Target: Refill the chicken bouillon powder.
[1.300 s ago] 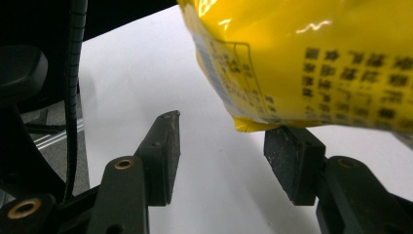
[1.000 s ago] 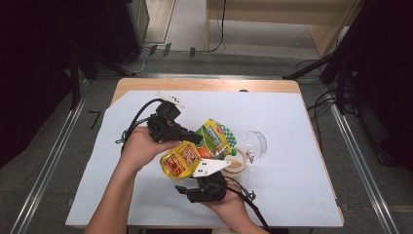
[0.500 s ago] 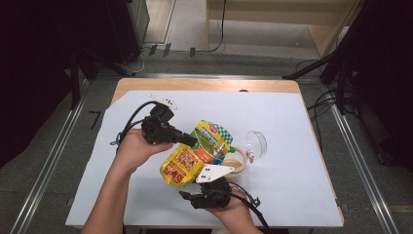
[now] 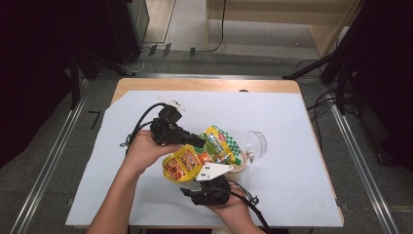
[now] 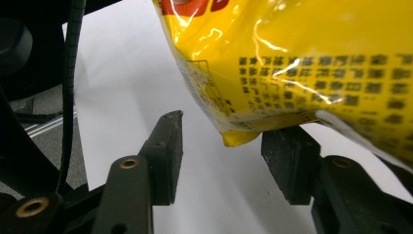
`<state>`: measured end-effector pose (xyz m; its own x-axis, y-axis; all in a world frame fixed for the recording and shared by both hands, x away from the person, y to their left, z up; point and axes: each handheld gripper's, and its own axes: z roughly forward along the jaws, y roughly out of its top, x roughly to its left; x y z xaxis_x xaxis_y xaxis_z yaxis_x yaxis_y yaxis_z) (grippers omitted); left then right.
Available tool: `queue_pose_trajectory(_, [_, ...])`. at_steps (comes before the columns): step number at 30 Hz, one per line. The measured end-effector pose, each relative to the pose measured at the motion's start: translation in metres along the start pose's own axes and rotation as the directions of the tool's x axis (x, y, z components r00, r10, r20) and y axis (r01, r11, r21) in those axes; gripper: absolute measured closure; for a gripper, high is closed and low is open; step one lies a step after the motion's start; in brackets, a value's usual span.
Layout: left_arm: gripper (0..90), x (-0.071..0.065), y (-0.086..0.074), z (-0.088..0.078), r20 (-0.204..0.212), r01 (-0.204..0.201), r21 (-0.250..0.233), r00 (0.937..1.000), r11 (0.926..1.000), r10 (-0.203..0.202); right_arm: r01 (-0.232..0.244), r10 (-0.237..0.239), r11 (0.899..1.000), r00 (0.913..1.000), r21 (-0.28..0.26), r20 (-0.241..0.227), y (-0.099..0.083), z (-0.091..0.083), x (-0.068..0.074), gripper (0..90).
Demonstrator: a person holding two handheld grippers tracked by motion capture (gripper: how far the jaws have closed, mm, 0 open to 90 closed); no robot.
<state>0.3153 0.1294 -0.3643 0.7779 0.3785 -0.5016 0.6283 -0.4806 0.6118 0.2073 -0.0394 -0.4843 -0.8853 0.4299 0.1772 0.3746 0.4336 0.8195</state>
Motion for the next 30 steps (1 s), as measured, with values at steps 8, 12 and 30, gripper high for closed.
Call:
queue_pose_trajectory(8, [86.8,0.001,0.000,0.004,0.010,-0.006,-0.015,0.9999,0.9999,0.006,0.014,-0.014,1.000,0.9999,-0.001,-0.010,0.001,0.003,0.001,51.9])
queue_pose_trajectory(12, [88.7,0.002,-0.001,-0.001,0.017,-0.003,-0.001,0.9998,1.0000,0.003,0.010,-0.010,1.000,0.9998,-0.002,-0.016,0.001,0.004,0.001,50.9])
queue_pose_trajectory(30, [89.6,0.003,-0.008,-0.046,0.032,-0.007,-0.089,0.9995,0.9960,0.010,0.017,-0.017,0.999,0.9998,-0.039,-0.010,0.002,-0.002,0.002,48.4])
